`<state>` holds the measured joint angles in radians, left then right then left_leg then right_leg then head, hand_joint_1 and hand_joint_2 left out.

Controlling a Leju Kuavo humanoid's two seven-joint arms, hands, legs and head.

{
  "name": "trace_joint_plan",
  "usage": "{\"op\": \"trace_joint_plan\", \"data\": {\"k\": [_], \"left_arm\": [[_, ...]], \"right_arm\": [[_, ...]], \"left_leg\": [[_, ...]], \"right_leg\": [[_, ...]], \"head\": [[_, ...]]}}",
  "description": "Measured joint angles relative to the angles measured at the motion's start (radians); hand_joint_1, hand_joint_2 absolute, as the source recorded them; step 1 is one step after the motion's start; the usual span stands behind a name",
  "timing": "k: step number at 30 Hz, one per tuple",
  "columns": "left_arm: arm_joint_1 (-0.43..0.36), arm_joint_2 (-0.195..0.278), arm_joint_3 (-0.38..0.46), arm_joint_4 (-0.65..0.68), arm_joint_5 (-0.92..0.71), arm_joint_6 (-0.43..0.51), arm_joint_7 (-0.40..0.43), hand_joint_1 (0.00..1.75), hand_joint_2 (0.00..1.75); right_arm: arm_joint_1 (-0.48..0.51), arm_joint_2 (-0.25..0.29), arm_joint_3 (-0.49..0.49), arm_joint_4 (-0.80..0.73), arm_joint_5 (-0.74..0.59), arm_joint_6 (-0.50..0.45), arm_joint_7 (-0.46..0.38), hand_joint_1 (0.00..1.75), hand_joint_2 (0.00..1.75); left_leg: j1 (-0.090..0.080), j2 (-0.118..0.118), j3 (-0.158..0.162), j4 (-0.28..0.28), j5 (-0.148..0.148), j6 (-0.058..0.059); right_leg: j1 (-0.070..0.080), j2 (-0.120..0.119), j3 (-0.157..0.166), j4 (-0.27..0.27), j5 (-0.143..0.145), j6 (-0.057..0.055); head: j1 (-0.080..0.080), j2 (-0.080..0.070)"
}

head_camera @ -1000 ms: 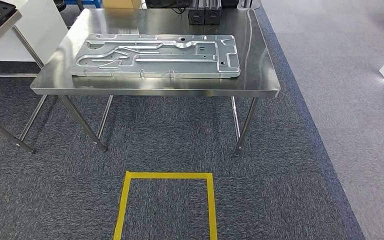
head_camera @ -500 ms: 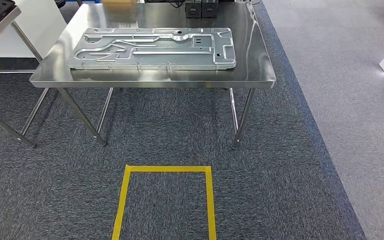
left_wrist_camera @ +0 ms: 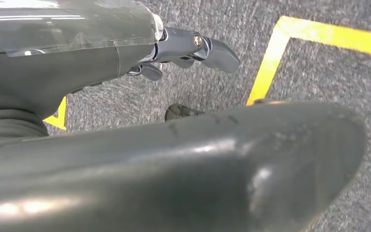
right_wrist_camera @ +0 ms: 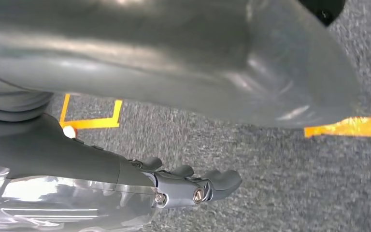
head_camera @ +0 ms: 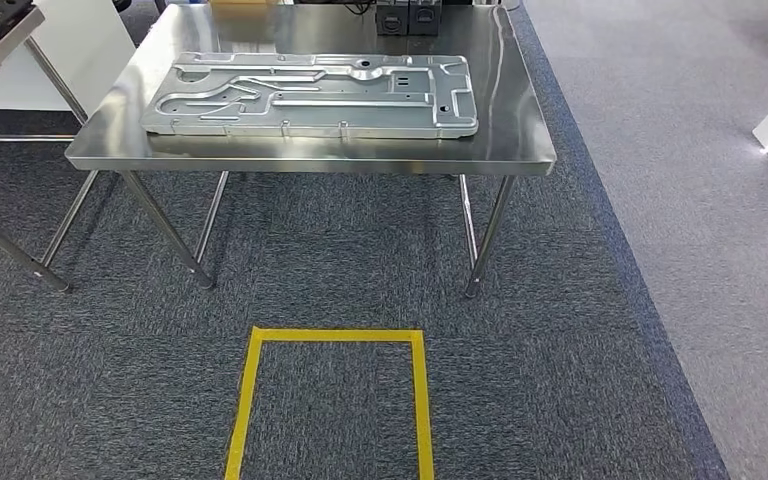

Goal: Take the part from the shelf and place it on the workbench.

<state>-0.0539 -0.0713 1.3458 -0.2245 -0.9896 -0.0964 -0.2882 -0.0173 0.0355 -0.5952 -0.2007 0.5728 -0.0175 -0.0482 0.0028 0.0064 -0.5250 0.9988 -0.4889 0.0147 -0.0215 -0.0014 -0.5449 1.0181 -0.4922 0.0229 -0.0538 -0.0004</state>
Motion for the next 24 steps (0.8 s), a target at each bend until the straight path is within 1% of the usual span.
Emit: {"op": "trace_joint_plan", "data": {"k": [1,2,3,4,5,6,7,8,9,10,11,12,13,15,16,17,18,19,20,21,22,23,24], "left_arm": [[-0.001,0.000,0.000,0.000,0.000,0.000,-0.002,0.00,0.00],[-0.002,0.000,0.000,0.000,0.000,0.000,-0.002,0.00,0.00],[-0.003,0.000,0.000,0.000,0.000,0.000,-0.001,0.00,0.00],[-0.004,0.001,0.000,0.000,0.000,0.000,0.001,0.00,0.00],[-0.005,0.001,0.000,0.000,0.002,0.000,0.004,0.00,0.00],[-0.005,0.001,0.000,0.000,0.004,0.001,0.007,0.00,0.00],[-0.006,0.001,0.000,0.000,0.006,0.002,0.010,0.00,0.00],[-0.007,0.001,0.000,0.000,0.008,0.003,0.012,0.00,0.00],[-0.008,0.001,0.000,0.000,0.009,0.004,0.014,0.00,0.00],[-0.009,0.001,0.000,0.000,0.010,0.004,0.015,0.00,0.00],[-0.010,0.001,0.000,0.000,0.012,0.004,0.015,0.00,0.00],[-0.011,0.001,0.000,0.000,0.012,0.004,0.015,0.00,0.00],[-0.011,0.001,0.000,0.000,0.012,0.004,0.015,0.00,0.00],[-0.012,0.002,0.000,0.000,0.012,0.004,0.015,0.00,0.00],[-0.013,0.002,0.000,0.000,0.010,0.004,0.014,0.00,0.00],[-0.013,0.002,0.000,0.000,0.009,0.004,0.013,0.00,0.00],[-0.013,0.002,0.000,0.000,0.007,0.003,0.012,0.00,0.00],[-0.013,0.003,0.000,0.000,0.006,0.003,0.011,0.00,0.00],[-0.013,0.003,0.000,0.000,0.006,0.003,0.010,0.00,0.00],[-0.012,0.003,0.000,0.000,0.006,0.003,0.009,0.00,0.00],[-0.012,0.003,0.000,0.000,0.006,0.003,0.009,0.00,0.00],[-0.012,0.004,0.000,0.000,0.006,0.003,0.009,0.00,0.00],[-0.012,0.004,0.000,0.000,0.006,0.003,0.009,0.00,0.00]], "right_arm": [[-0.001,0.000,-0.002,0.000,-0.002,0.004,-0.002,0.00,0.00],[-0.001,0.001,-0.005,0.000,-0.006,0.007,-0.004,0.00,0.00],[-0.002,0.001,-0.008,0.000,-0.011,0.011,-0.006,0.00,0.00],[-0.003,0.001,-0.013,0.000,-0.016,0.014,-0.006,0.00,0.00],[-0.004,0.001,-0.018,0.000,-0.019,0.017,-0.006,0.00,0.00],[-0.004,0.001,-0.022,0.000,-0.021,0.020,-0.006,0.00,0.00],[-0.005,0.001,-0.026,0.000,-0.021,0.023,-0.006,0.00,0.00],[-0.006,0.001,-0.029,0.000,-0.021,0.025,-0.006,0.00,0.00],[-0.007,0.000,-0.032,0.000,-0.021,0.026,-0.006,0.00,0.00],[-0.009,0.000,-0.034,0.000,-0.021,0.026,-0.006,0.00,0.00],[-0.011,0.000,-0.035,0.000,-0.021,0.026,-0.006,0.00,0.00],[-0.012,0.000,-0.037,0.000,-0.021,0.027,-0.006,0.00,0.00],[-0.014,0.000,-0.038,0.000,-0.021,0.027,-0.006,0.00,0.00],[-0.014,0.001,-0.040,0.000,-0.021,0.027,-0.006,0.00,0.00],[-0.014,0.001,-0.041,0.000,-0.021,0.026,-0.006,0.00,0.00],[-0.015,0.002,-0.043,0.000,-0.022,0.026,-0.006,0.00,0.00],[-0.015,0.003,-0.045,0.000,-0.022,0.025,-0.006,0.00,0.00],[-0.015,0.003,-0.046,0.000,-0.022,0.025,-0.006,0.00,0.00],[-0.015,0.003,-0.048,0.000,-0.023,0.025,-0.006,0.00,0.00],[-0.015,0.003,-0.050,0.000,-0.023,0.025,-0.006,0.00,0.00],[-0.014,0.003,-0.052,0.000,-0.023,0.025,-0.006,0.00,0.00],[-0.015,0.003,-0.054,0.000,-0.023,0.024,-0.006,0.00,0.00],[-0.015,0.003,-0.054,0.000,-0.023,0.024,-0.006,0.00,0.00]], "left_leg": [[0.001,0.001,0.001,-0.007,0.006,0.009],[0.002,0.002,0.002,-0.013,0.012,0.016],[0.000,0.002,0.001,-0.015,0.015,0.020],[-0.002,0.003,-0.002,-0.015,0.016,0.023],[-0.005,0.003,-0.005,-0.014,0.017,0.024],[-0.007,0.002,-0.006,-0.012,0.017,0.024],[-0.009,0.002,-0.006,-0.011,0.016,0.024],[-0.009,0.001,-0.005,-0.009,0.016,0.023],[-0.010,0.000,-0.004,-0.007,0.014,0.022],[-0.012,0.000,-0.005,-0.002,0.012,0.018],[-0.013,0.000,-0.007,0.002,0.010,0.014],[-0.014,0.000,-0.009,0.005,0.008,0.009],[-0.014,0.000,-0.010,0.006,0.008,0.004],[-0.012,-0.001,-0.011,0.009,0.005,-0.007],[-0.010,-0.002,-0.018,0.026,-0.008,-0.012],[-0.008,-0.002,-0.034,0.063,-0.032,-0.019],[-0.004,-0.003,-0.060,0.121,-0.066,-0.025],[-0.001,-0.003,-0.092,0.192,-0.101,-0.031],[0.002,-0.003,-0.121,0.256,-0.126,-0.036],[0.005,-0.003,-0.138,0.294,-0.134,-0.039],[0.007,-0.002,-0.136,0.291,-0.122,-0.040],[0.008,-0.002,-0.113,0.247,-0.092,-0.040],[0.010,-0.002,-0.076,0.172,-0.053,-0.038]], "right_leg": [[0.000,0.000,-0.008,0.018,-0.015,0.003],[0.000,0.001,-0.028,0.060,-0.043,0.005],[0.000,0.001,-0.055,0.120,-0.078,0.004],[0.000,0.001,-0.089,0.191,-0.112,0.004],[0.001,0.002,-0.117,0.250,-0.133,0.004],[0.000,0.001,-0.129,0.277,-0.134,0.003],[0.001,0.001,-0.124,0.267,-0.116,0.002],[0.001,0.001,-0.098,0.216,-0.083,-0.001],[0.001,0.001,-0.062,0.144,-0.046,-0.004],[0.003,0.001,-0.031,0.077,-0.021,-0.008],[0.005,0.001,-0.009,0.029,-0.005,-0.012],[0.007,0.002,0.001,0.005,0.000,-0.015],[0.010,0.002,0.001,0.001,-0.002,-0.018],[0.008,0.002,0.001,-0.005,0.004,-0.028],[0.006,0.001,0.001,-0.009,0.007,-0.034],[0.004,0.000,0.001,-0.012,0.009,-0.039],[0.004,-0.001,0.000,-0.013,0.011,-0.042],[0.004,-0.001,-0.001,-0.013,0.012,-0.044],[0.005,-0.001,-0.002,-0.013,0.012,-0.044],[0.005,-0.001,-0.003,-0.013,0.012,-0.044],[0.005,-0.001,-0.002,-0.013,0.012,-0.044],[0.005,-0.001,0.000,-0.013,0.012,-0.043],[0.005,0.000,0.002,-0.013,0.012,-0.042]], "head": [[0.000,0.000],[0.000,0.000],[0.000,0.000],[0.000,0.000],[0.000,0.000],[0.000,0.000],[0.000,0.000],[0.000,0.000],[0.000,0.000],[0.000,0.000],[0.000,0.000],[0.000,0.000],[0.000,0.000],[0.000,0.000],[0.000,0.000],[0.000,0.000],[0.000,0.000],[0.000,0.000],[0.000,0.000],[0.000,0.000],[0.000,0.000],[0.000,0.000],[0.000,0.000]]}}
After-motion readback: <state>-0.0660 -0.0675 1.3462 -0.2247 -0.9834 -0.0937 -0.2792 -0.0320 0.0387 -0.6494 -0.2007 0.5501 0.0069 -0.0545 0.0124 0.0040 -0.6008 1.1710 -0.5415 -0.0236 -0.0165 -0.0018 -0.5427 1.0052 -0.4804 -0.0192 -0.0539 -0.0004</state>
